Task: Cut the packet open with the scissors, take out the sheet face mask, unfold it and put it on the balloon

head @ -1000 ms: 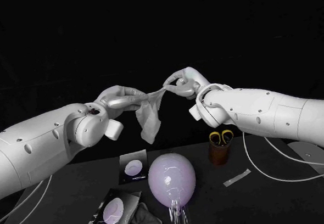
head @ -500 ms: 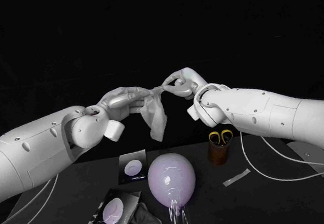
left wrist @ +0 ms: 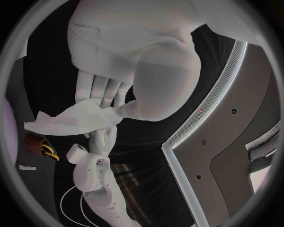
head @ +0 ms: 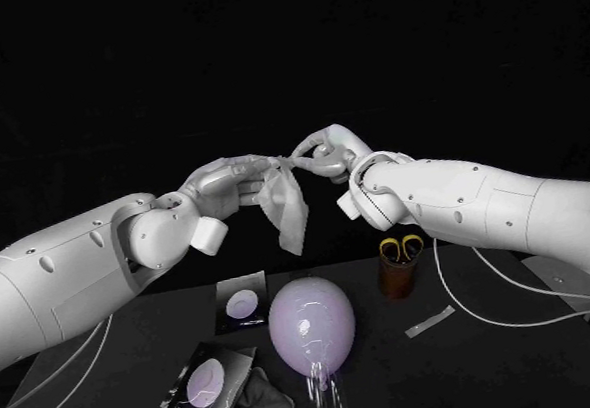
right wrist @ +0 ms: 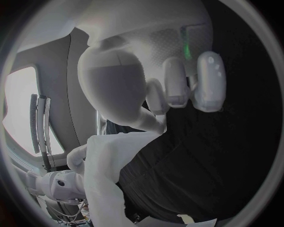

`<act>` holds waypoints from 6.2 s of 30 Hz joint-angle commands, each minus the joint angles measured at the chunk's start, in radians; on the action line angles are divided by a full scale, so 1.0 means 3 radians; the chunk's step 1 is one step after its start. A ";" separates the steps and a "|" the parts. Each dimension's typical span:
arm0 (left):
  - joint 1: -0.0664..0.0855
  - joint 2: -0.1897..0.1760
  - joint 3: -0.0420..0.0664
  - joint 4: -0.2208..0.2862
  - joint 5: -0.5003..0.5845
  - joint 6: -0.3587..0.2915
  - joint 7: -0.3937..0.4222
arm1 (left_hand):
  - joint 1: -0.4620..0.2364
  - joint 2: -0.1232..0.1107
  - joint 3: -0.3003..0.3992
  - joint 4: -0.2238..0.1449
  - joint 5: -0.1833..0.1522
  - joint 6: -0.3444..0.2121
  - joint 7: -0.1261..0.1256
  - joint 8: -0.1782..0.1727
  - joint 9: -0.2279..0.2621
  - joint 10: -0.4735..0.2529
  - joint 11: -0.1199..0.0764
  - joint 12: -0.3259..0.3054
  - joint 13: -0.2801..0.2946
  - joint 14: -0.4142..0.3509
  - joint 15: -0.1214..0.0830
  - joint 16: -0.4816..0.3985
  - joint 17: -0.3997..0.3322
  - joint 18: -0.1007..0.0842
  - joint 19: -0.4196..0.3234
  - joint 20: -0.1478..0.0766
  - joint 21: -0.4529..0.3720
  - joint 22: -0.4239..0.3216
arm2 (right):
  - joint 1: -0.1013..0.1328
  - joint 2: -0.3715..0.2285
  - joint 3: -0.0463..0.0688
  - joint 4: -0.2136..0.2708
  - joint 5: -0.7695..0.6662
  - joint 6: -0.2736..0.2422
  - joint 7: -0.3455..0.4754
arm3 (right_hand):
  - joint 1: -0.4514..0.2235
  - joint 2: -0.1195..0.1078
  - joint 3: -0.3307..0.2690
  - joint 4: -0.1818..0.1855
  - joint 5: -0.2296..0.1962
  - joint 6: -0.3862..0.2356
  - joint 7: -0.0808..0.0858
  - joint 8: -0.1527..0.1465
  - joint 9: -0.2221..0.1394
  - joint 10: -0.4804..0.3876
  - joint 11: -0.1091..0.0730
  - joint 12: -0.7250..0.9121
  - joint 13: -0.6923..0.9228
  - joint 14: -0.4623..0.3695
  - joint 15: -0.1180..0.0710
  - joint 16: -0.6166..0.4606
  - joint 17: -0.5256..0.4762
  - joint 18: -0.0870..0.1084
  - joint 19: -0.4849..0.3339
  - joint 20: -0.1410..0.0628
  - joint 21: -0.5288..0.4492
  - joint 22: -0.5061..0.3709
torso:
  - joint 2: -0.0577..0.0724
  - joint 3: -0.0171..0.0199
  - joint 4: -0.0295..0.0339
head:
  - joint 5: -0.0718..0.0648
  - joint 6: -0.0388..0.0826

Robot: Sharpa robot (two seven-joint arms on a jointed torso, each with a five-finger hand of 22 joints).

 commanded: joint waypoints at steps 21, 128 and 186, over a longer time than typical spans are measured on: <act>-0.0052 -0.0023 0.0006 0.0022 0.0287 0.0099 -0.0015 | -0.0053 0.0008 0.0061 0.0030 0.0005 -0.0069 0.0451 0.0212 0.0504 0.0077 -0.0007 0.0040 0.0001 0.0087 -0.0011 -0.0034 0.0012 0.0055 0.0053 -0.0003 -0.0046 -0.0002 | -0.0018 -0.0232 -0.0024 0.0062 0.0272 0.0334 -0.0183 | -0.0103 -0.0262 -0.1028 0.0777 0.0010 -0.0368 0.0287 -0.0722 -0.0170 -0.1207 0.0302 -0.2731 -0.2170 -0.1132 0.0275 -0.2393 -0.1397 0.0520 -0.1305 0.0282 -0.2999 -0.0852 | -0.0001 0.0000 -0.0003 | 0.0012 -0.0004; -0.0145 -0.0133 0.0004 0.0096 0.0056 0.0096 -0.0035 | -0.0028 -0.0023 0.0057 -0.0007 0.0005 -0.0081 0.0454 0.0235 0.0490 0.0090 -0.0005 0.0039 -0.0003 0.0082 -0.0005 -0.0072 0.0008 0.0049 0.0040 -0.0002 -0.0083 -0.0005 | -0.0164 -0.0970 -0.0023 0.1913 -0.0571 -0.0801 -0.0256 | 0.0335 -0.0092 -0.0456 0.0132 0.0007 0.0376 -0.0091 -0.0203 -0.0104 0.0250 -0.0081 0.0557 0.0303 0.0358 -0.0066 0.0246 0.0875 -0.0047 0.0273 -0.0043 0.0404 0.0814 | 0.0001 0.0001 -0.0004 | 0.0034 -0.0045; -0.0168 -0.0233 0.0007 0.0004 0.0186 0.0139 -0.0016 | 0.0022 0.0011 0.0030 -0.0011 0.0006 -0.0118 0.0450 0.0293 0.0411 0.0098 -0.0022 0.0012 -0.0005 0.0183 -0.0058 -0.0162 0.0021 0.0075 0.0577 -0.0079 0.0089 0.0038 | -0.0326 -0.1117 -0.0024 0.1735 -0.0197 -0.0574 -0.0283 | 0.0208 -0.0149 -0.0277 0.0026 0.0007 0.0321 -0.0100 -0.0070 -0.0021 0.0281 -0.0091 0.0588 0.0345 0.0358 -0.0075 0.0246 0.0875 -0.0043 0.0263 -0.0054 0.0391 0.0808 | 0.0003 -0.0001 -0.0001 | 0.0023 -0.0075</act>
